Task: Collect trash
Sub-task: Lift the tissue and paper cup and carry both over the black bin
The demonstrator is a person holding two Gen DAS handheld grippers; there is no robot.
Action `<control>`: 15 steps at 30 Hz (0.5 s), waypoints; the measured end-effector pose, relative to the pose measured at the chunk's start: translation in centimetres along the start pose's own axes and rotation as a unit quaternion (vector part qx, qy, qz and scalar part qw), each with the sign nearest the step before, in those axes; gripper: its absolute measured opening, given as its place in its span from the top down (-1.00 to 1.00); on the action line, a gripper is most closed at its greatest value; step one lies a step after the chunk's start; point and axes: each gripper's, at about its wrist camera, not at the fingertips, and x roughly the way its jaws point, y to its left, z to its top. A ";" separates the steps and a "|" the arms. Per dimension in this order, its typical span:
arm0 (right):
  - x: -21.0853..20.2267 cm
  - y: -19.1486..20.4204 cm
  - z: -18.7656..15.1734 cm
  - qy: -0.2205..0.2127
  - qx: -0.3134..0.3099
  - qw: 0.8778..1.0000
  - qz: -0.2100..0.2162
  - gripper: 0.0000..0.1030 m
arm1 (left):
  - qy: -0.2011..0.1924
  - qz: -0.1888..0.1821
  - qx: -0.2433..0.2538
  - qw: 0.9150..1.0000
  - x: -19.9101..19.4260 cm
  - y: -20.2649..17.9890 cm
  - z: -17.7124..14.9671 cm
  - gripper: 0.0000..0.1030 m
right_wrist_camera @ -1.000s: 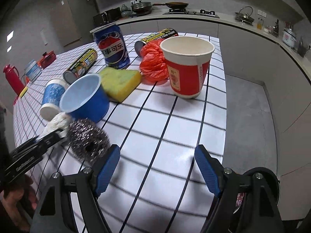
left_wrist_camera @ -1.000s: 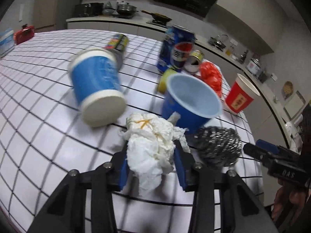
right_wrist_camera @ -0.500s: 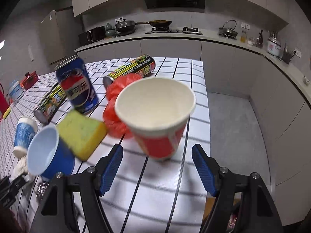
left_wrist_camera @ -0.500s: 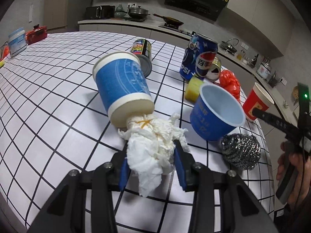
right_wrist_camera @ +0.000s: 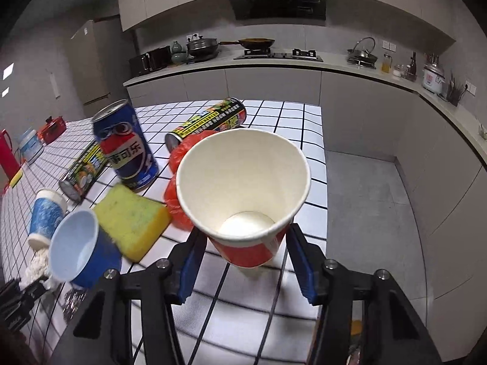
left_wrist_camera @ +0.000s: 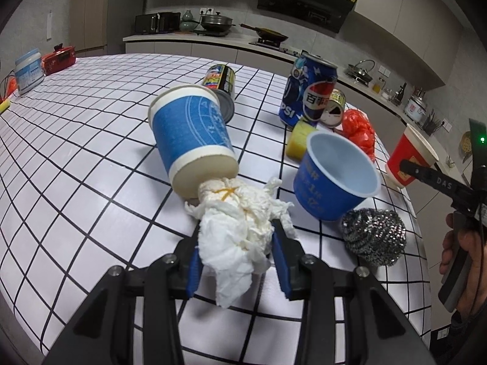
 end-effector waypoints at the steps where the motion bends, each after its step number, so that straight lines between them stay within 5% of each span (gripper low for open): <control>1: -0.5 0.1 -0.2 -0.001 -0.001 1.000 0.002 -0.09 | -0.003 0.001 0.001 1.000 -0.2 -0.1 -0.1 0.20; 15: -4.7 0.2 -4.4 0.022 -0.010 0.999 0.027 -0.09 | -0.014 0.007 0.002 1.000 -1.9 -2.4 -1.6 0.20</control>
